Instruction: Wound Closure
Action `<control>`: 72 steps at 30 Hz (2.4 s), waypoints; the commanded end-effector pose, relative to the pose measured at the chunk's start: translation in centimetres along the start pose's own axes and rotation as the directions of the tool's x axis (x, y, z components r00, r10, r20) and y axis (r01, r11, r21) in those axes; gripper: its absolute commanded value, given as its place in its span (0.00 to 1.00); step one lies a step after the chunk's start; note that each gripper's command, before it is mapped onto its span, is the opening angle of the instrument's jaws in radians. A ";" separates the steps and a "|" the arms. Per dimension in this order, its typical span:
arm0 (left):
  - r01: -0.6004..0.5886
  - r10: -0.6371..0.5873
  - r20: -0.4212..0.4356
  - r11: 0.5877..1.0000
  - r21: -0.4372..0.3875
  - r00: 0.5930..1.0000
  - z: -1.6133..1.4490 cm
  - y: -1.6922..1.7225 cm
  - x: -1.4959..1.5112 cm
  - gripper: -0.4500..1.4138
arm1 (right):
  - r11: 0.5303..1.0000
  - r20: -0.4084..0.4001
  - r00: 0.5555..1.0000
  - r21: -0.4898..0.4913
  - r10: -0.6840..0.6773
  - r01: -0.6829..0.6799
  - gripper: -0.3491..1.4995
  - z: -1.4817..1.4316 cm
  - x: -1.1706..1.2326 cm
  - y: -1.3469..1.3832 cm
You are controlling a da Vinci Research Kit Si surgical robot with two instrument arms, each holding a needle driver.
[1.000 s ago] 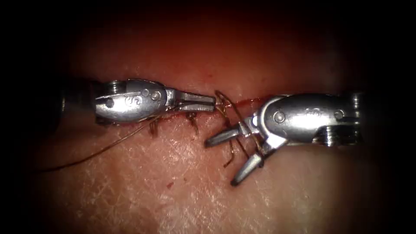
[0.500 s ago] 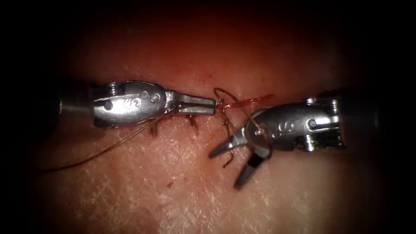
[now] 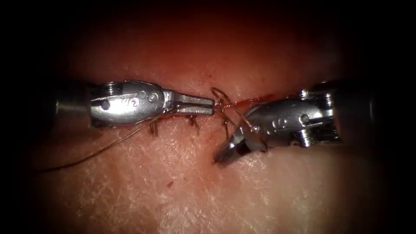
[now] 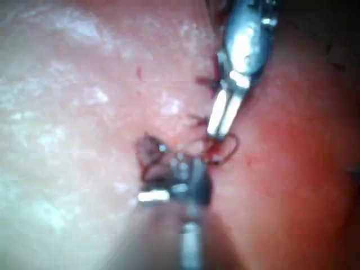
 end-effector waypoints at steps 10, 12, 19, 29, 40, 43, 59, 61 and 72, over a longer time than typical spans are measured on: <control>0.004 -0.004 -0.001 1.000 0.001 1.000 -0.01 -0.02 0.00 0.00 | 0.997 0.014 1.000 0.068 -0.023 0.022 0.00 0.06 0.04 0.00; 0.004 -0.004 -0.001 1.000 0.000 1.000 -0.02 0.01 0.00 0.00 | 0.997 0.014 1.000 0.069 -0.022 0.021 0.00 0.00 0.02 0.00; 0.009 -0.009 -0.003 1.000 -0.008 1.000 -0.07 0.20 0.06 0.00 | 1.000 -0.009 1.000 -0.017 -0.013 0.013 0.00 -0.20 0.02 -0.01; 0.006 -0.006 -0.006 1.000 -0.020 1.000 -0.09 0.71 0.23 0.00 | 0.979 -0.141 0.987 -0.177 0.077 -0.102 0.00 -0.79 -0.06 0.11; -0.026 0.027 0.007 0.998 -0.062 1.000 0.13 1.38 0.18 0.00 | 0.943 -0.254 0.954 -0.244 0.161 -0.224 0.00 -0.96 -0.16 0.29; -0.039 0.039 0.004 0.997 -0.074 0.999 0.17 1.58 0.18 0.00 | 0.940 -0.260 0.951 -0.249 0.168 -0.234 0.00 -0.91 -0.18 0.34; -0.028 0.028 -0.002 0.993 -0.115 1.000 0.34 2.15 0.22 0.00 | 0.885 -0.263 0.935 -0.339 0.237 -0.319 0.00 -0.82 -0.14 0.76; -0.023 0.024 -0.001 0.993 -0.120 1.000 0.37 2.28 0.21 0.00 | 0.881 -0.255 0.939 -0.352 0.233 -0.314 0.00 -0.82 -0.14 0.79; -0.002 0.003 0.006 0.987 -0.159 1.000 0.62 2.88 0.00 0.00 | 0.817 -0.251 0.926 -0.443 0.283 -0.370 0.00 -0.94 -0.27 0.91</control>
